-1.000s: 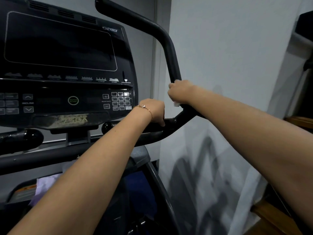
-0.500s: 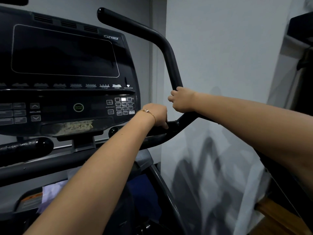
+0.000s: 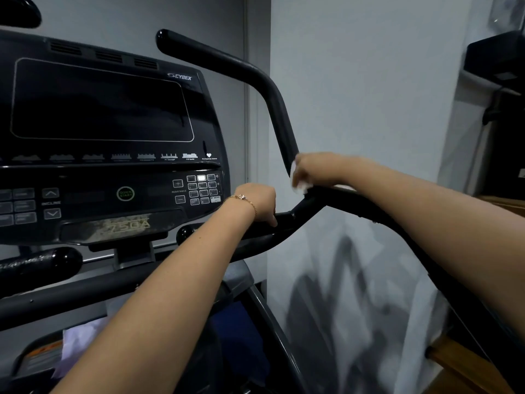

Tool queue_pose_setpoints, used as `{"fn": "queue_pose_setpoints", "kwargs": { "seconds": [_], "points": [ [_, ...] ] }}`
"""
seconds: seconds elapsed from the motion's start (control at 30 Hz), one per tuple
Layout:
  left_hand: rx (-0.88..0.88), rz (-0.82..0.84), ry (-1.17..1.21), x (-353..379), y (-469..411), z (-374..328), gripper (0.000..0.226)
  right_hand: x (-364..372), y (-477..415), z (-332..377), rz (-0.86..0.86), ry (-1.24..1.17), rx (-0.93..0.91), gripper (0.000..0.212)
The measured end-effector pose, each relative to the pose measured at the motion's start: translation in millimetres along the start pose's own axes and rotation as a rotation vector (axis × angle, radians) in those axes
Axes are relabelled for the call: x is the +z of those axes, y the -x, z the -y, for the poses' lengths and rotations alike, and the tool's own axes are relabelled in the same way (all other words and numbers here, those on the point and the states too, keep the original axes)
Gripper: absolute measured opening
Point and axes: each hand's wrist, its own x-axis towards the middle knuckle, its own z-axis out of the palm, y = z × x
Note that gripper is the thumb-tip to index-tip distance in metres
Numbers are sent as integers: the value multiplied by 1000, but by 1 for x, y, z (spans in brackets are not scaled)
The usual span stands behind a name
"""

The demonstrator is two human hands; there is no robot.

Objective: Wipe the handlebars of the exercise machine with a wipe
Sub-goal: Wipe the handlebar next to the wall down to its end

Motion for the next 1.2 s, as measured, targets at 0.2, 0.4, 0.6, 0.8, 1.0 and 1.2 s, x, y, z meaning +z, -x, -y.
{"fn": "queue_pose_setpoints", "kwargs": {
  "seconds": [0.2, 0.4, 0.6, 0.8, 1.0, 1.2],
  "points": [
    [-86, -37, -55, 4, 3, -11, 36, 2, 12, -14, -177, -211, 260, 20],
    [-176, -60, -137, 6, 8, -26, 27, -17, 23, -7, 57, -168, 233, 21],
    [-225, -146, -225, 14, 15, -39, 27, -16, 27, 10, 80, 26, 238, 10],
    [-233, -159, -229, 16, 23, -41, 24, -24, 46, 2, 79, -89, 285, 26],
    [-235, -165, -242, 17, 24, -46, 28, -27, 60, -9, 46, -130, 258, 15],
    [-222, -284, 20, 20, 19, -60, 26, -17, 72, -20, -19, -225, 198, 19]
  ]
}}
